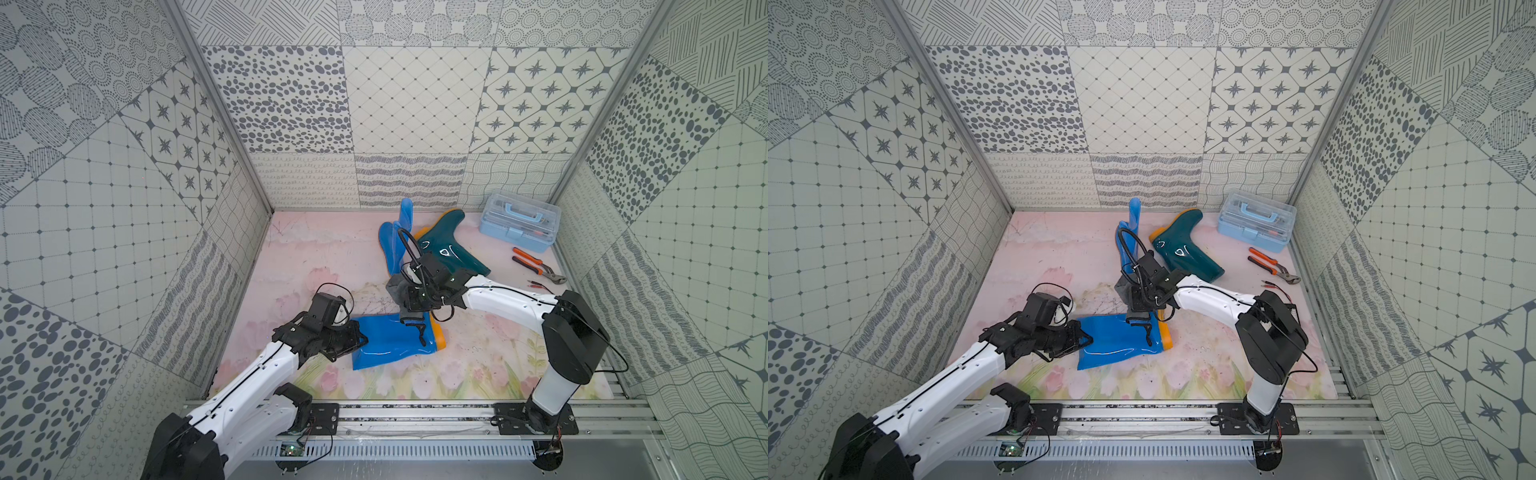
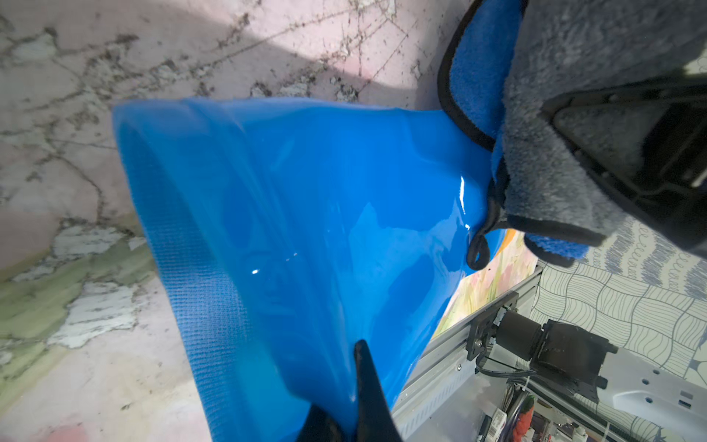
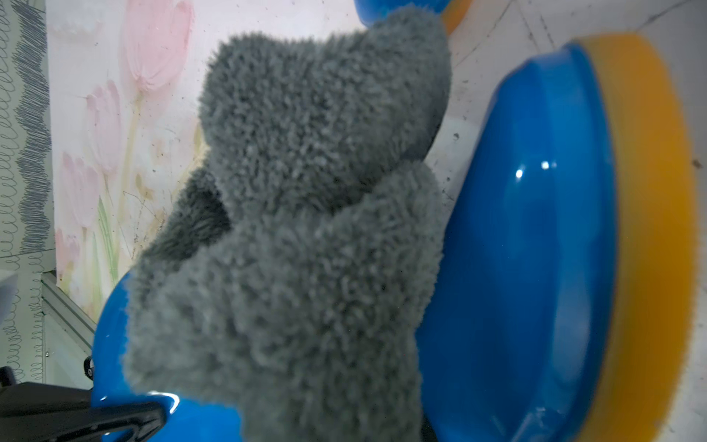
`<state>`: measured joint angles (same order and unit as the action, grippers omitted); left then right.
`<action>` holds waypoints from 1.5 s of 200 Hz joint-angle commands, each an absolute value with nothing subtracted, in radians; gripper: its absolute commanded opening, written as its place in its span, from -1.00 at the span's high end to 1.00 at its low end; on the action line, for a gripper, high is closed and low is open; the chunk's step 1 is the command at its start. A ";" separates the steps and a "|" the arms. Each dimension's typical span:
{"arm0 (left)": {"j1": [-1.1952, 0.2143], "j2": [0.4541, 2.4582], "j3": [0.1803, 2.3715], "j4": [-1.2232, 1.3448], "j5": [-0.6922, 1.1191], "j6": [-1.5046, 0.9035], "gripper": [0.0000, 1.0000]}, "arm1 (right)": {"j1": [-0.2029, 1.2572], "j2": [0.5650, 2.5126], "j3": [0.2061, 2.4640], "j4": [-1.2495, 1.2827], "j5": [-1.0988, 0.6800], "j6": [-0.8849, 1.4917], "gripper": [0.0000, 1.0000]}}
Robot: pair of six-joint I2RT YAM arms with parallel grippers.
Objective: Wipe the rubber boots with a cloth
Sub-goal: Wipe the dirt off the rubber boot, then place the cleaning item at the center of the board.
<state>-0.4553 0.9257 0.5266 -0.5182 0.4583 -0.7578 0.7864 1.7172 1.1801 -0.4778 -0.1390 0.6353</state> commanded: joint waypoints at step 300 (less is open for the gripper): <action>-0.461 0.958 0.971 -0.634 0.625 -0.694 1.00 | 0.566 0.973 0.871 -0.940 0.154 0.550 -0.89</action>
<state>-0.4564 0.9508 0.9501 -0.7319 0.5934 -0.6815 0.4976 1.0374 0.8509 -0.9203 0.0189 0.5682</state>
